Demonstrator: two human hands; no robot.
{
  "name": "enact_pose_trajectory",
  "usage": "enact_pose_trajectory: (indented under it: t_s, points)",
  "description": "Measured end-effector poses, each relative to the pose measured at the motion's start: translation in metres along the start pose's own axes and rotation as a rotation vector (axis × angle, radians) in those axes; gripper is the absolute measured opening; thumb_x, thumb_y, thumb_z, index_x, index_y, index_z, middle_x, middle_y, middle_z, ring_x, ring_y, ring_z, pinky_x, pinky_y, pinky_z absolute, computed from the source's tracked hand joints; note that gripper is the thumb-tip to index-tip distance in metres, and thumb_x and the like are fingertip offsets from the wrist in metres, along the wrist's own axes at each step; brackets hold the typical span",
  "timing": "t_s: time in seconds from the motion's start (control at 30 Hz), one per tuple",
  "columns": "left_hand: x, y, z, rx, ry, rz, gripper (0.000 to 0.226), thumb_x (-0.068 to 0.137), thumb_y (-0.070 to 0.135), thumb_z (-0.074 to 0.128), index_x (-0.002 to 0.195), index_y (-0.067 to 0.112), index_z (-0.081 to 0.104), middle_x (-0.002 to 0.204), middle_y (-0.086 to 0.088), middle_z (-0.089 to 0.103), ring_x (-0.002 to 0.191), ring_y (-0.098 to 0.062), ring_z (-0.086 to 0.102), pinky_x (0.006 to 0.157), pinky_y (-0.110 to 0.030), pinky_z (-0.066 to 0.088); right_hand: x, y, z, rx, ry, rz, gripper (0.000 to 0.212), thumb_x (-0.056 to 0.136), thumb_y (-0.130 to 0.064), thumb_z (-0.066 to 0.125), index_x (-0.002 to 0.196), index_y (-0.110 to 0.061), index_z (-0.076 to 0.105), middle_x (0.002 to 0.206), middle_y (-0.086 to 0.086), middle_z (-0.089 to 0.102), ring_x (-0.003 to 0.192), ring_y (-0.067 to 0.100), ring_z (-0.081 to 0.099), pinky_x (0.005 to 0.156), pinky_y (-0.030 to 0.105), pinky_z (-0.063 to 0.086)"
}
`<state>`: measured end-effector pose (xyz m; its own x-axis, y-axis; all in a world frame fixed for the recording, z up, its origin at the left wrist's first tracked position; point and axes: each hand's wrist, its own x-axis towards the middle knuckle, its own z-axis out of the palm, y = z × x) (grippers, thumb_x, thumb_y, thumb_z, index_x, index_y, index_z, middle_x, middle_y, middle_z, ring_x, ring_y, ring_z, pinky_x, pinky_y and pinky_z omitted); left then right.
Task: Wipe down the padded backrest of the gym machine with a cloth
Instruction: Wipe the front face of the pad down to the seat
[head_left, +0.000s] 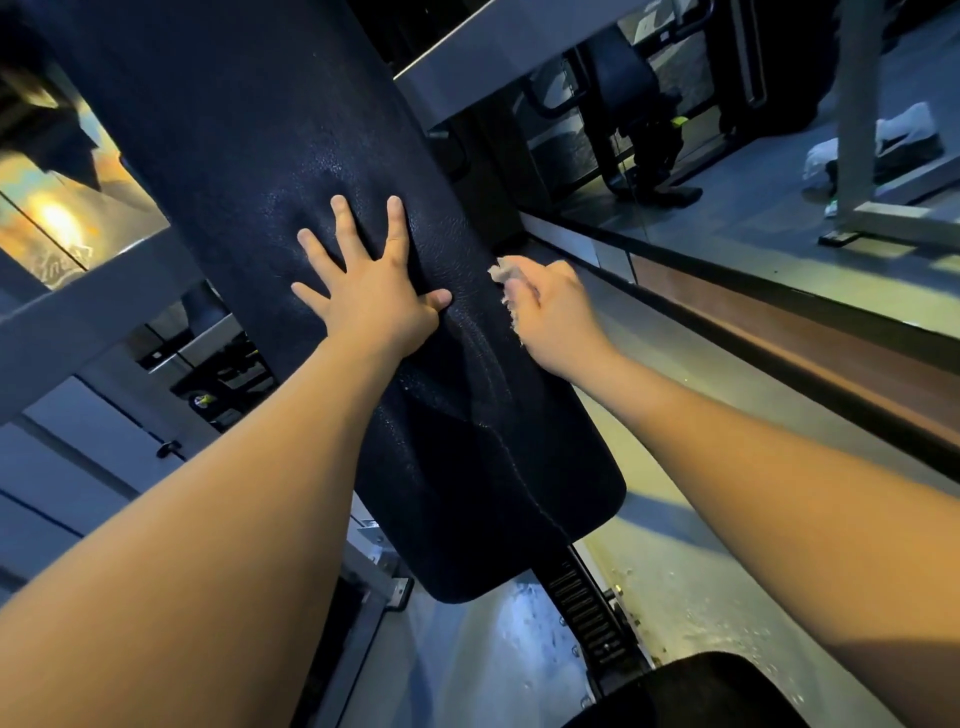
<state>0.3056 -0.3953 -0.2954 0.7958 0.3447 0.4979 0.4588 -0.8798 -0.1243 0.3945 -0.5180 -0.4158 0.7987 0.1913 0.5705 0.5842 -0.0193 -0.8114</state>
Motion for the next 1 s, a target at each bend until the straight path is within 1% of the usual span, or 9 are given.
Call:
enact_pose_trajectory:
  t_s: [0.1,0.27,0.33,0.43,0.63,0.7,0.77,0.87,1.0]
  points:
    - [0.000,0.000,0.001,-0.001,-0.001,-0.001,0.103,0.088,0.061,0.064,0.154,0.047,-0.014,0.161,-0.003,-0.033,0.147,-0.045,-0.024,0.113,-0.075,0.002,-0.058,0.028,-0.011,-0.067,-0.036,0.051,0.028,0.106,-0.024,0.039,0.111,-0.034,0.064,0.099,0.005,0.054,0.086,0.007,0.052,0.070,0.011,0.042]
    - [-0.001,0.001,0.001,-0.007,-0.006,-0.008,0.102,0.088,0.060,0.063,0.154,0.046,-0.014,0.161,-0.003,-0.034,0.147,-0.045,-0.026,0.112,-0.075,0.002,-0.055,0.031,-0.015,-0.051,-0.094,0.157,0.043,0.100,-0.013,0.036,0.068,-0.037,0.053,0.071,0.004,0.055,0.074,0.026,0.053,0.071,0.035,0.051]
    - [-0.002,0.003,0.002,-0.011,-0.013,-0.013,0.102,0.089,0.059,0.063,0.154,0.046,-0.015,0.161,-0.003,-0.035,0.147,-0.045,-0.027,0.113,-0.075,0.001,-0.014,0.004,-0.010,-0.032,-0.061,0.103,0.039,0.100,-0.012,0.038,0.073,-0.036,0.054,0.078,0.010,0.061,0.077,0.025,0.055,0.080,0.037,0.054]
    - [-0.003,0.007,0.003,-0.013,-0.024,-0.029,0.103,0.091,0.055,0.062,0.154,0.044,-0.019,0.160,-0.004,-0.037,0.146,-0.044,-0.028,0.114,-0.073,0.000,0.032,-0.025,-0.004,-0.054,-0.040,0.071,0.020,0.105,-0.015,0.039,0.095,-0.023,0.055,0.097,0.011,0.062,0.089,0.020,0.051,0.079,0.028,0.038]
    - [-0.002,0.008,0.010,-0.019,-0.017,-0.039,0.104,0.093,0.051,0.061,0.153,0.043,-0.023,0.158,-0.005,-0.039,0.145,-0.045,-0.031,0.114,-0.072,-0.002,-0.050,0.021,-0.026,0.061,-0.176,0.302,0.045,0.104,-0.013,0.036,0.069,-0.032,0.056,0.063,-0.002,0.062,0.054,-0.001,0.053,0.054,0.010,0.038]
    - [-0.001,0.008,0.012,-0.026,-0.014,-0.039,0.104,0.093,0.051,0.061,0.153,0.043,-0.023,0.158,-0.005,-0.040,0.145,-0.044,-0.031,0.113,-0.072,-0.003,-0.069,0.043,-0.034,0.054,-0.281,0.441,0.047,0.102,-0.008,0.039,0.062,-0.019,0.062,0.060,-0.002,0.060,0.051,0.004,0.050,0.055,0.019,0.039]
    - [-0.001,0.008,0.012,-0.032,-0.012,-0.037,0.104,0.093,0.050,0.061,0.152,0.043,-0.023,0.158,-0.005,-0.040,0.145,-0.045,-0.032,0.113,-0.073,-0.004,-0.059,0.047,-0.034,0.047,-0.343,0.509,0.042,0.099,-0.004,0.041,0.060,-0.004,0.054,0.056,0.007,0.056,0.050,0.017,0.045,0.056,0.028,0.035]
    - [-0.001,0.009,0.011,-0.031,-0.023,-0.038,0.104,0.093,0.050,0.061,0.152,0.043,-0.024,0.158,-0.005,-0.041,0.144,-0.044,-0.032,0.113,-0.073,-0.003,-0.017,0.022,-0.023,0.081,-0.251,0.418,0.045,0.102,-0.007,0.038,0.057,-0.013,0.041,0.049,0.013,0.047,0.041,0.018,0.044,0.059,0.032,0.038]
    - [-0.002,0.010,0.010,-0.028,-0.034,-0.043,0.103,0.093,0.050,0.060,0.152,0.043,-0.024,0.158,-0.005,-0.041,0.145,-0.044,-0.032,0.114,-0.072,-0.003,0.001,-0.005,-0.017,0.137,-0.113,0.253,0.038,0.099,-0.005,0.036,0.062,-0.015,0.034,0.058,0.007,0.041,0.051,0.020,0.041,0.051,0.026,0.035]
